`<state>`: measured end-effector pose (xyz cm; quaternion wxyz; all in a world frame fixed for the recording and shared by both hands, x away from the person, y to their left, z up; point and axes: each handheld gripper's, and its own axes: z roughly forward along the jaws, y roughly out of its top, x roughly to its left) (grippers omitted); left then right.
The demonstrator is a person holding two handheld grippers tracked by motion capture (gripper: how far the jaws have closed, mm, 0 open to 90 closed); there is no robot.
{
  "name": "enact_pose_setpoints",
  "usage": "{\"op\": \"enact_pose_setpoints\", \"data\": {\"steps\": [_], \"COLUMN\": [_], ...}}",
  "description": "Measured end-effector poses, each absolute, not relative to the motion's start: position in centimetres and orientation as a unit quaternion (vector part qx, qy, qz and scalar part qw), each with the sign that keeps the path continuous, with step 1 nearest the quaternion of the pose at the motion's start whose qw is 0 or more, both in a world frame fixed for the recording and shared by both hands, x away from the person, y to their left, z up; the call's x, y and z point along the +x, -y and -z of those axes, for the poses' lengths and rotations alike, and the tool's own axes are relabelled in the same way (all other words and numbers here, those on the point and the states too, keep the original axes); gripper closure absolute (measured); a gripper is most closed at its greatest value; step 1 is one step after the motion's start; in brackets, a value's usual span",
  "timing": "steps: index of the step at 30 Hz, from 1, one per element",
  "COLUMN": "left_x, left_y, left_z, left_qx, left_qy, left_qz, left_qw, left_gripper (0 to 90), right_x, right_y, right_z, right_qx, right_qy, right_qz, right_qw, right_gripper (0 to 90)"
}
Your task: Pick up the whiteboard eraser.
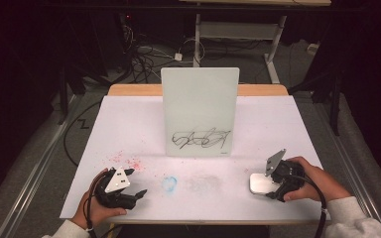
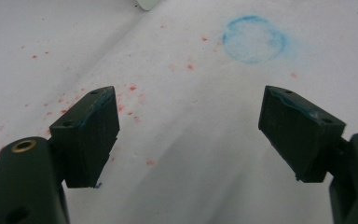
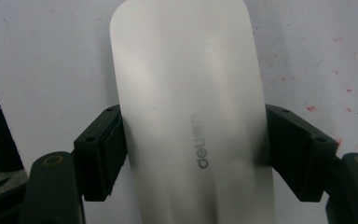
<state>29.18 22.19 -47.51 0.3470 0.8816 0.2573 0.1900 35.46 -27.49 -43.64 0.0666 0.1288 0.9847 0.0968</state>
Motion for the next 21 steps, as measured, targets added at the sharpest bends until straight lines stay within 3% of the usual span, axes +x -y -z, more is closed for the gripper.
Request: {"op": "enact_pose_setpoints", "data": {"steps": [8,21], "left_x": [29.3,29.3], "left_y": [-22.0,-22.4], "left_z": [47.2,47.0], "left_qx": [0.880,0.872], "left_qy": [-0.249,-0.257], "left_qz": [-0.192,-0.199], "left_qw": [0.356,0.366], "left_gripper": [18.7,17.7], "right_x": [34.8,34.1], "right_y": [27.8,25.9], "right_z": [43.0,40.3], "right_qx": [0.124,0.169], "right_qy": [-0.979,-0.933], "right_qz": [-0.133,-0.241], "right_qw": [0.095,0.205], "right_gripper": [29.9,30.4]}}
